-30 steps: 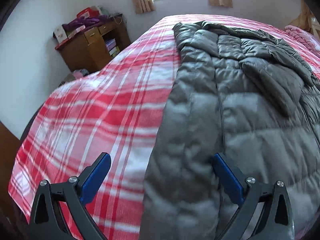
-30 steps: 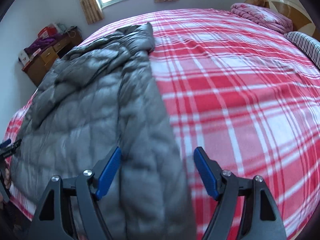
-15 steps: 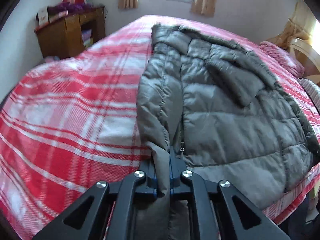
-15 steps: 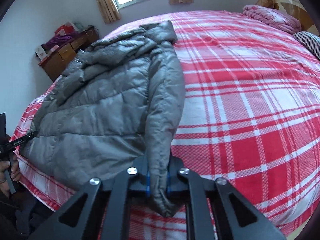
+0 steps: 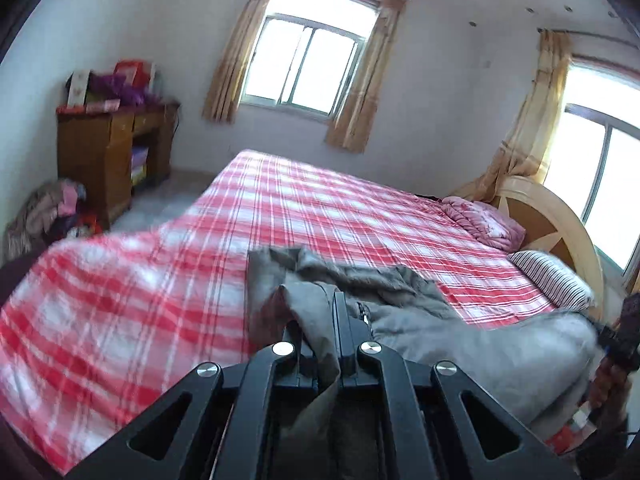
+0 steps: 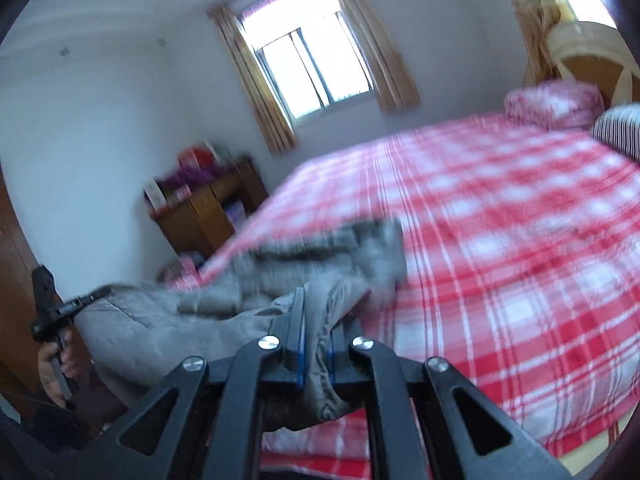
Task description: Fold large clothes
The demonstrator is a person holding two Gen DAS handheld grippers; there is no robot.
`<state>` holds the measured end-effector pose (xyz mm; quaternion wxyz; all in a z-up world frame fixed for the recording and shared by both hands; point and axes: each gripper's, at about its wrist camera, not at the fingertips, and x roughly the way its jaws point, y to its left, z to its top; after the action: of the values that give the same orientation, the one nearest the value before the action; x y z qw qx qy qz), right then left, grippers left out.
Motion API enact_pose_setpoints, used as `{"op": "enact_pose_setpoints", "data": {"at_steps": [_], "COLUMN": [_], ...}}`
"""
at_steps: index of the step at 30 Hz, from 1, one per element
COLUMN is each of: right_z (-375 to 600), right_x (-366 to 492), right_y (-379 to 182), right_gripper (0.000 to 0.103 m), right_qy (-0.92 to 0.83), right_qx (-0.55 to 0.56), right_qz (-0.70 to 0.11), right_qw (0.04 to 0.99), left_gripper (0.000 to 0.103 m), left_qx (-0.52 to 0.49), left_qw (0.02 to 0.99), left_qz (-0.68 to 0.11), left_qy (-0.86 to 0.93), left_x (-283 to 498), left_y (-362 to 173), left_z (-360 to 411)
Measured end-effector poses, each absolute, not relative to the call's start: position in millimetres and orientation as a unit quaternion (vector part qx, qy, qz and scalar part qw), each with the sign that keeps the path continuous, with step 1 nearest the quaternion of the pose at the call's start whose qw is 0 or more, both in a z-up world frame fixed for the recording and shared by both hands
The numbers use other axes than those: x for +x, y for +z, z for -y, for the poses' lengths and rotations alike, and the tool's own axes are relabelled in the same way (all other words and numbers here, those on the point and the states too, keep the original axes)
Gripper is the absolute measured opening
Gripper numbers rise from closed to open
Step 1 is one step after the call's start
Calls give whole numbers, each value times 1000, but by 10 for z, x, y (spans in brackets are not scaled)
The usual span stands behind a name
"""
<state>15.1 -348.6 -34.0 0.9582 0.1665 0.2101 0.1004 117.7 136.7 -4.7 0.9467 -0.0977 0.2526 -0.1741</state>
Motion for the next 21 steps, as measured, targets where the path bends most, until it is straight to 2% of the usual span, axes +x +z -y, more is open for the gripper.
{"op": "enact_pose_setpoints", "data": {"at_steps": [4, 8, 12, 17, 21], "right_z": [3540, 3585, 3553, 3747, 3774], "right_x": [663, 1572, 2322, 2843, 3079], "right_y": [-285, -635, -969, -1299, -1425], "right_gripper": [9, 9, 9, 9, 9], "right_qy": [87, 64, 24, -8, -23], "right_qx": [169, 198, 182, 201, 188], "right_qz": [-192, -229, -253, -280, -291], "right_qw": [963, 951, 950, 939, 938], "left_gripper": [4, 4, 8, 12, 16], "left_qx": [-64, -36, -16, -46, -49], "left_qw": [945, 934, 934, 921, 935], "left_qz": [-290, -342, -348, -382, -349], "left_qy": [-141, -100, -74, -60, -39], "left_x": [1943, 2861, 3359, 3758, 3761], "left_y": [-392, -918, -1161, -1267, -1098], "left_z": [-1199, -1006, -845, -855, -836]}}
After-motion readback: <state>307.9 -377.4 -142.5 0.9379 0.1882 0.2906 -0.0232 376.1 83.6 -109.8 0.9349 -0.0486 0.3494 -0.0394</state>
